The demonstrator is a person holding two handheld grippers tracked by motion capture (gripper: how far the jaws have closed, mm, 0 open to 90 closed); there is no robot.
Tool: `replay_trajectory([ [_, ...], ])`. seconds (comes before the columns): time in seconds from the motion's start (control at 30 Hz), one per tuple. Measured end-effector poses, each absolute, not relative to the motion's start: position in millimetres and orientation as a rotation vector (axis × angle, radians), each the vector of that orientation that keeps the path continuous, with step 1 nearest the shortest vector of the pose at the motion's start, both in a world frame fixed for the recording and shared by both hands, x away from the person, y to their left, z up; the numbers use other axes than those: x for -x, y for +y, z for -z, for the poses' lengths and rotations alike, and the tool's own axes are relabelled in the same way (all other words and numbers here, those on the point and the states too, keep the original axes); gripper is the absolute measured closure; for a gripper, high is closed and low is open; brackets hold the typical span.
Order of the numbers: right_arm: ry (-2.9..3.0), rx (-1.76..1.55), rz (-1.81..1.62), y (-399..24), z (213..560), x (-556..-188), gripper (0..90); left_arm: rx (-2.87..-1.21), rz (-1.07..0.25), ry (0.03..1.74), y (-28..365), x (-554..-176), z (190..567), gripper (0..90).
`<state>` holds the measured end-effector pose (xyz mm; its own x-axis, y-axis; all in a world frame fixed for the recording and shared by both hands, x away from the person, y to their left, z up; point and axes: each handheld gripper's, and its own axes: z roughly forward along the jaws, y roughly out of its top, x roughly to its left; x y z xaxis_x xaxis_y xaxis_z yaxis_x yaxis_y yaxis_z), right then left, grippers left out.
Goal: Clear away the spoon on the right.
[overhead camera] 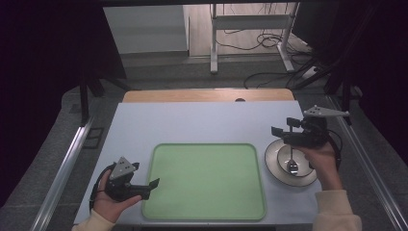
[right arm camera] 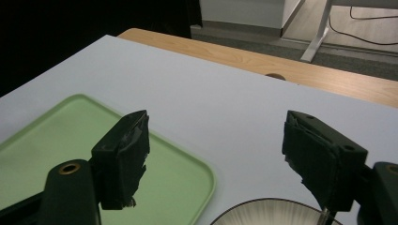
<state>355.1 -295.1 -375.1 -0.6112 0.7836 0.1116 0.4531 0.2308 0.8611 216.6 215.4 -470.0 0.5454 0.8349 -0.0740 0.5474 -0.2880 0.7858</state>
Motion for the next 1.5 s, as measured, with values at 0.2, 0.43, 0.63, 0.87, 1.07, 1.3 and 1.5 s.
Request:
replay_trajectory([
  [0.2, 2.126, -1.172, -1.327, -304, 377, -360, 22.2, -1.97, -0.443, 1.118, 217, -218, 470, 9.4],
  [0.43, 2.09, -1.228, -1.315, -319, 382, -370, 21.1, -1.974, -0.441, 1.112, 216, -218, 470, 9.4],
  [0.63, 2.08, -1.278, -1.304, -328, 388, -380, 20.2, -1.973, -0.435, 1.114, 216, -218, 470, 9.4],
  [0.87, 2.066, -1.315, -1.286, -335, 393, -390, 19.1, -1.968, -0.429, 1.116, 216, -218, 470, 9.4],
  [1.07, 2.086, -1.355, -1.254, -340, 404, -402, 19.2, -1.967, -0.429, 1.119, 215, -218, 471, 9.4],
  [1.3, 2.094, -1.395, -1.203, -345, 417, -412, 24.0, -1.969, -0.428, 1.119, 214, -218, 471, 9.4],
  [1.5, 2.118, -1.428, -1.221, -350, 426, -418, 28.8, -1.967, -0.428, 1.122, 215, -218, 471, 9.5],
])
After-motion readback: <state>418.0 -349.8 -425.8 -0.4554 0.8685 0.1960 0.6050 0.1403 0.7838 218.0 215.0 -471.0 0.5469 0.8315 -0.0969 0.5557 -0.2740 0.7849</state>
